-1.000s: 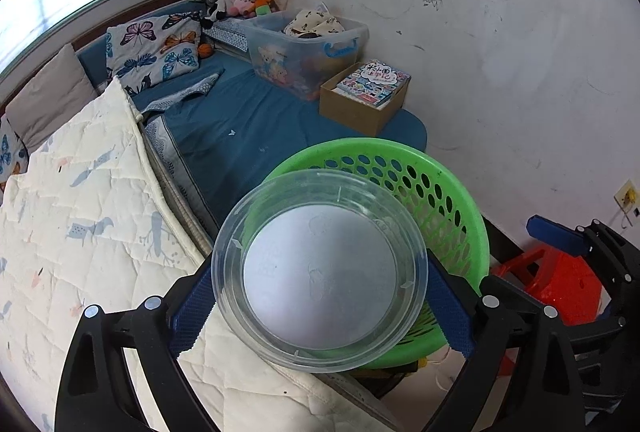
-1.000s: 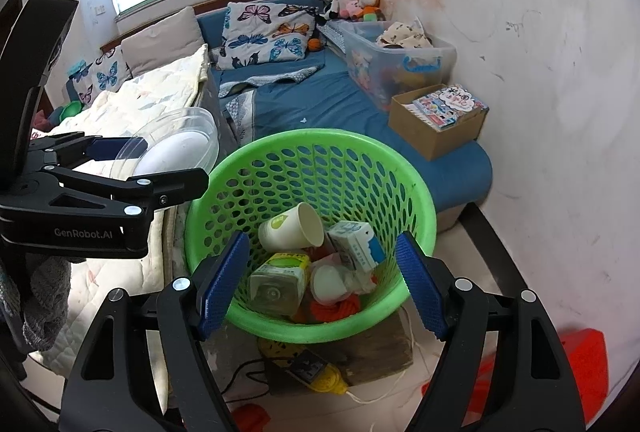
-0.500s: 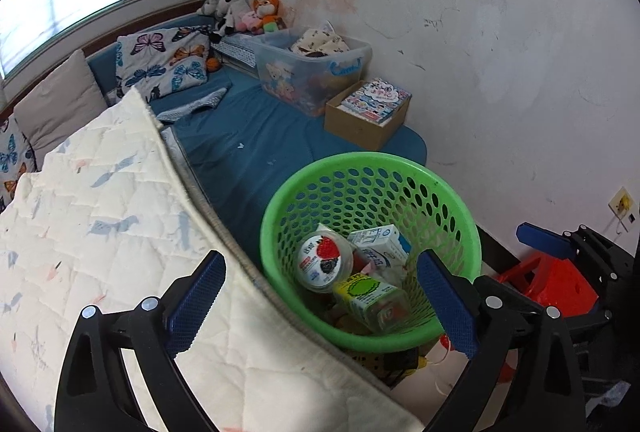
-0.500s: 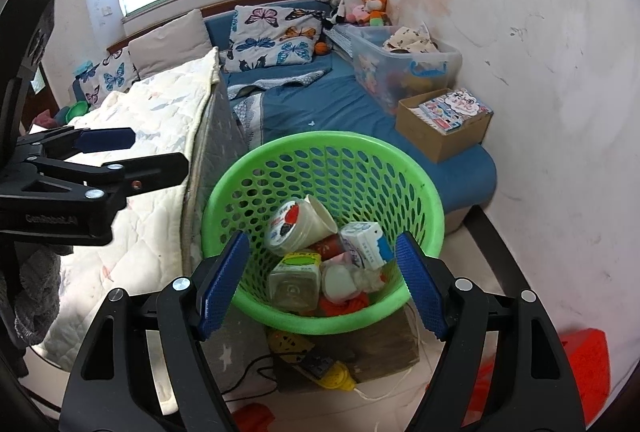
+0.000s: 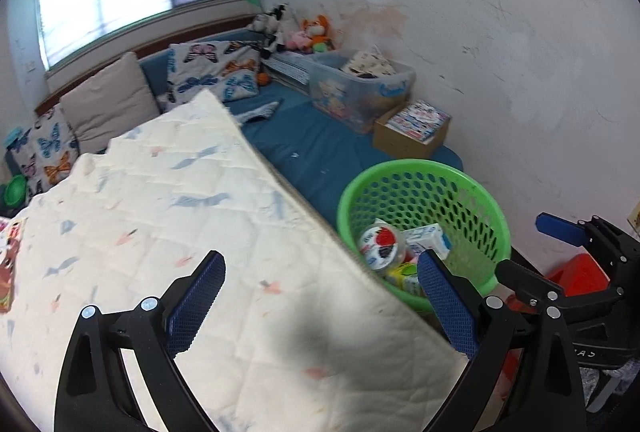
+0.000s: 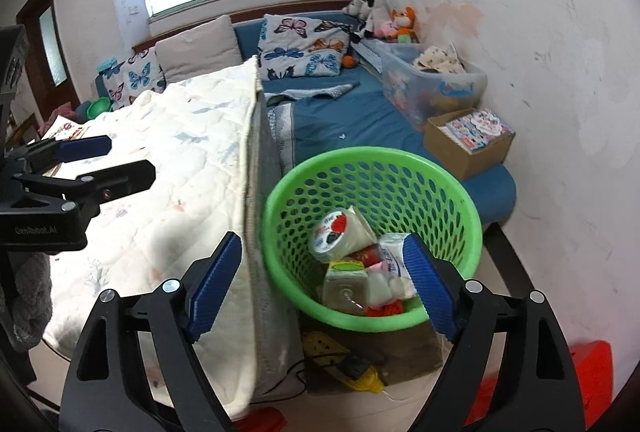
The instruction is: Collect trash
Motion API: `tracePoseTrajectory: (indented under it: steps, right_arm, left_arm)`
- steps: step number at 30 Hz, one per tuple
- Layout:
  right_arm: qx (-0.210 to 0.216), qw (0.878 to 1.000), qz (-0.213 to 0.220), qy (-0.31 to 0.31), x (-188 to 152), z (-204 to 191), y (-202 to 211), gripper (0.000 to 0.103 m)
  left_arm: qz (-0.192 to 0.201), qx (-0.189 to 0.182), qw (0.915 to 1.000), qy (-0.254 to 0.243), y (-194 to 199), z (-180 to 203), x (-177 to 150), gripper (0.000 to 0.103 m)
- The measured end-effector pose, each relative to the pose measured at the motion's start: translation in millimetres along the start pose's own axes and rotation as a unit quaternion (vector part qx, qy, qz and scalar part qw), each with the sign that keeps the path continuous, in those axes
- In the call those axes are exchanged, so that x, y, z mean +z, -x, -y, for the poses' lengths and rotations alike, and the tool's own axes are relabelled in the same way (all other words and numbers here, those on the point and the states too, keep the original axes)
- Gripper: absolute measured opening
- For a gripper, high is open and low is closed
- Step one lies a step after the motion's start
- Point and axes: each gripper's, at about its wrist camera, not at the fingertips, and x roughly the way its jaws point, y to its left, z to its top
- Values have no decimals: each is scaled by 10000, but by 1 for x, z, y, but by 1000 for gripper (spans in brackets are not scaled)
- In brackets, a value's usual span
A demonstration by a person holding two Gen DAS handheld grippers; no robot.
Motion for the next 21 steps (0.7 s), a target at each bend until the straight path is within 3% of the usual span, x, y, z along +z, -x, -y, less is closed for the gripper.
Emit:
tracePoseTrajectory:
  steps: [9,21]
  right_arm:
    - [133,9995,135,242,-1,-35,14,94]
    - [347,9981,259,447,-6,-78,25,98]
  left_arm:
    - [226,514,9981,257,41,-36,-24,95]
    - [380,1085,9897,854,85,-82,-54,96]
